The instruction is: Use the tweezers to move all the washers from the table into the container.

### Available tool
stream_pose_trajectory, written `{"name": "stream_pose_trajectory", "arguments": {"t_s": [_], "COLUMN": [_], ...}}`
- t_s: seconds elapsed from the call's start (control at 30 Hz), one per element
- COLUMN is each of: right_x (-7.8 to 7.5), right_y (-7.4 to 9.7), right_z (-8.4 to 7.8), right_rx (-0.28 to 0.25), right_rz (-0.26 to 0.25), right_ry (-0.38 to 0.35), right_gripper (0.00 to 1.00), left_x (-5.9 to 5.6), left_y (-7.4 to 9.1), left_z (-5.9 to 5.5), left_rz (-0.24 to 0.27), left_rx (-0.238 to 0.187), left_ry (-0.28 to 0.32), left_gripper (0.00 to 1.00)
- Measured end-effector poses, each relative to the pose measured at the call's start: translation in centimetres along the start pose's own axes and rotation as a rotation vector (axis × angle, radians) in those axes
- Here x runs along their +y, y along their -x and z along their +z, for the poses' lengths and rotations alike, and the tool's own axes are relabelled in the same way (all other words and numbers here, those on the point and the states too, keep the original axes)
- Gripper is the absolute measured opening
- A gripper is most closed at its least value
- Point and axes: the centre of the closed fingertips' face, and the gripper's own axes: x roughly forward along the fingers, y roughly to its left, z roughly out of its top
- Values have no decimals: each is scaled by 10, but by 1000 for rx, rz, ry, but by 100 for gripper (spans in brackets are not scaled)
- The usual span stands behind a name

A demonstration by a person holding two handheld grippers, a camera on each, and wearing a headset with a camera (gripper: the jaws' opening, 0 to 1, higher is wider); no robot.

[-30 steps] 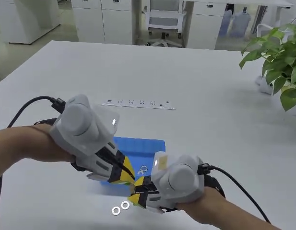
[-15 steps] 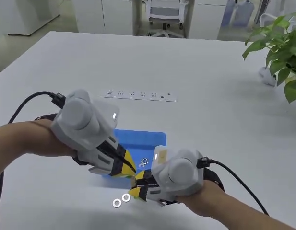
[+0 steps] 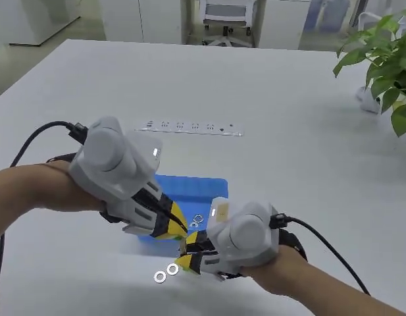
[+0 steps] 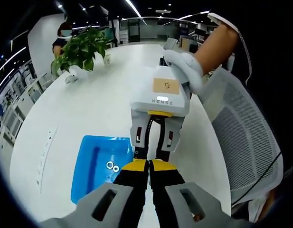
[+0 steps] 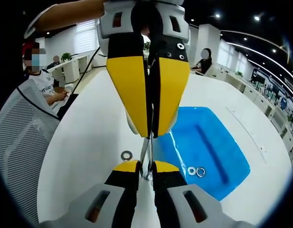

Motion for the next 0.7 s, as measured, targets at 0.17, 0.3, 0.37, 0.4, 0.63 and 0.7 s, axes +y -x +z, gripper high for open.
{"name": "stream_pose_trajectory", "arguments": {"t_s": [0.17, 0.3, 0.37, 0.4, 0.63, 0.7], "right_x": [2, 3, 3, 3, -1, -2], "right_y": [0, 1, 1, 1, 2, 2], "right_z": [-2, -4, -4, -3, 2, 3], "right_rx": [6, 12, 10, 9, -13, -16], "right_rz": [-2, -2, -3, -2, -11, -12], "right_ry": [11, 13, 15, 12, 7, 4], "right_gripper": [15, 16, 16, 16, 14, 13], "left_x": [0, 1, 1, 2, 6, 4], "left_y": [0, 0, 0, 1, 1, 0], "left_z": [0, -1, -2, -2, -3, -2], "left_rz": [-8, -9, -13, -15, -21, -29], "left_rx": [-3, 0, 3, 4, 14, 12], "left_ry": [6, 1, 1, 1, -5, -10], "left_gripper": [5, 5, 5, 5, 5, 5]}}
